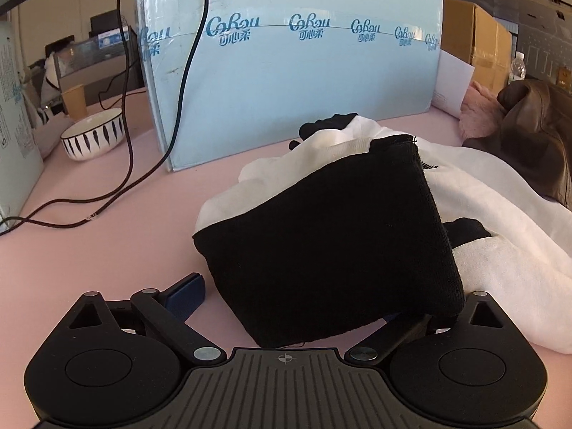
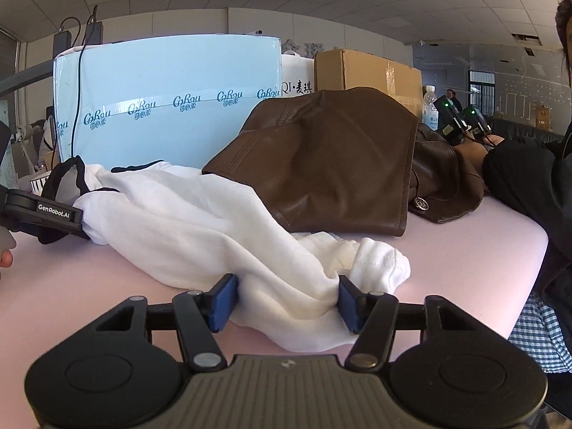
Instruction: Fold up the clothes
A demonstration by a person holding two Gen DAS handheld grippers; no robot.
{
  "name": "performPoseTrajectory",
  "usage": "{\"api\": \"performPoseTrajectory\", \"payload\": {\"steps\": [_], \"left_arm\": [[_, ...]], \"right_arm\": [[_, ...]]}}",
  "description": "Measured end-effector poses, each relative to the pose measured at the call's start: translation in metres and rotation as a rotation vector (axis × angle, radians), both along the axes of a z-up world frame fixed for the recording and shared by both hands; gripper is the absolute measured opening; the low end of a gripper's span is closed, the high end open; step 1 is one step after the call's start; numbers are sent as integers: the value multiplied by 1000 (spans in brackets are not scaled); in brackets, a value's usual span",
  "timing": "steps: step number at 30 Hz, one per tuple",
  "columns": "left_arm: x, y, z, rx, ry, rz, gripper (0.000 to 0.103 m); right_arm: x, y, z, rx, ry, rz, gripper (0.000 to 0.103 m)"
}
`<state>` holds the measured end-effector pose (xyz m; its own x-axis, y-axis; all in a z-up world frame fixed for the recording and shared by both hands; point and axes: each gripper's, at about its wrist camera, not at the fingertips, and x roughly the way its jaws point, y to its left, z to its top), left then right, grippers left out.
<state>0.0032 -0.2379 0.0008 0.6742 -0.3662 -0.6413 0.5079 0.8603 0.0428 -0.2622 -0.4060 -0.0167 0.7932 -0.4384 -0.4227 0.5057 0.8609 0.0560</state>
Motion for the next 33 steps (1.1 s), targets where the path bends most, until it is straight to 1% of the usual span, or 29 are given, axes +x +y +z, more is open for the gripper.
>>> {"api": "performPoseTrajectory", "payload": {"steps": [3,5,7,8,9,10,11,12,13,14,15,16,17,19,20,24,27,30,31,33], "left_arm": [[-2,-2,0,-7,1,8,92],[-4,-4,0,-6,-4,5,87],[-7,-6,1,-6,-11,-8,75],[-8,-7,1,-5,-17,-14,72],[-11,-9,2,0,-28,-21,63],[-13,-9,2,2,-35,-22,52],[-15,-11,3,8,-48,-23,45],[-16,-11,3,11,-54,-20,32],[-17,-12,4,12,-53,-11,25],[-18,-12,5,12,-52,-3,21],[-18,-11,5,9,-48,-3,17],[-18,-10,6,7,-44,-3,14],[-18,-9,7,7,-41,-7,13],[-18,-6,8,5,-36,-9,13],[-18,-4,9,2,-31,-4,13],[-18,1,11,-7,-28,21,13],[-22,3,13,-5,-40,19,13],[-23,8,17,-22,-37,18,13],[-25,13,22,-31,-37,17,12],[-27,21,31,-49,-39,16,11]], "right_arm": [[-2,-1,-1,4,-7,12,57],[-4,-4,-2,19,-15,16,57],[-5,-3,-3,18,-24,19,59],[-6,-3,-4,14,-27,21,60],[-6,-3,-5,15,-34,21,60],[-7,-2,-6,15,-41,19,60],[-7,-2,-7,17,-47,15,60],[-7,-2,-7,16,-47,14,60],[-7,-2,-7,17,-49,12,59],[-7,-2,-8,17,-52,9,59],[-9,0,-9,11,-61,1,56],[-10,0,-10,5,-72,-6,49],[-14,1,-13,-2,-93,-9,46],[-20,2,-17,-4,-129,18,24],[-23,2,-19,0,-153,51,22],[-26,8,-20,-19,-161,68,17],[-26,7,-17,15,-179,68,16],[-27,5,-12,62,-188,63,16],[-27,5,-9,68,-184,60,15],[-28,4,0,79,-208,60,15]]}}
